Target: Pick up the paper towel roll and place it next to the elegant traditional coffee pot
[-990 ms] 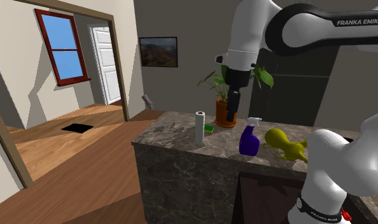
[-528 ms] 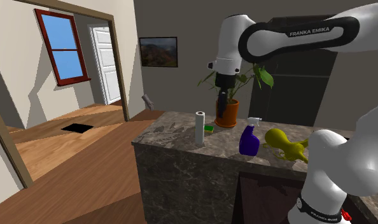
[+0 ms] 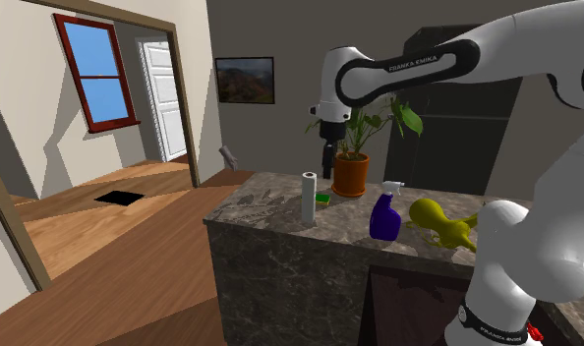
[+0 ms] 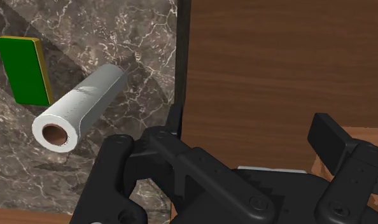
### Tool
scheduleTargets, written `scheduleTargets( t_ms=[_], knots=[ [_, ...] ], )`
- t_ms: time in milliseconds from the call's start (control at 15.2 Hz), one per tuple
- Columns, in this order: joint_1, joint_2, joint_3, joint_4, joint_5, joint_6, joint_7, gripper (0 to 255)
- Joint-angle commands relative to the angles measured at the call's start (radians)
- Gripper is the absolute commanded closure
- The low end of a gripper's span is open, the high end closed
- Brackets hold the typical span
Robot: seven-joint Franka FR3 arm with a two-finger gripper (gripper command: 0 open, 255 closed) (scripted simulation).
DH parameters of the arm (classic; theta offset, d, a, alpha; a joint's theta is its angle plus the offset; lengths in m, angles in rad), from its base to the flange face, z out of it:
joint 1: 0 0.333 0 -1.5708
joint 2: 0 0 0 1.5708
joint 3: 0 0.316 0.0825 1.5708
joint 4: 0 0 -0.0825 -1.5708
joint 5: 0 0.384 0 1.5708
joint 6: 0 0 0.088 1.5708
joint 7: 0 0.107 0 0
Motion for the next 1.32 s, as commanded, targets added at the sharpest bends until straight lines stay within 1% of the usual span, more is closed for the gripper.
scheduleTargets(
  t_ms=[0,264,594,792,1056,1254],
  knots=[
    [-0.008,0.068,-0.036,0.048,0.010,0.014,-0.045,0],
    [-0.027,0.204,-0.098,0.143,0.047,0.036,-0.133,0],
    [-0.066,0.392,-0.160,0.291,0.123,0.041,-0.248,0],
    [-0.103,0.513,-0.183,0.396,0.178,0.030,-0.314,0],
    [-0.172,0.681,-0.194,0.562,0.254,-0.004,-0.391,0],
    [-0.173,0.685,-0.191,0.540,0.255,0.021,-0.393,0]
  ],
)
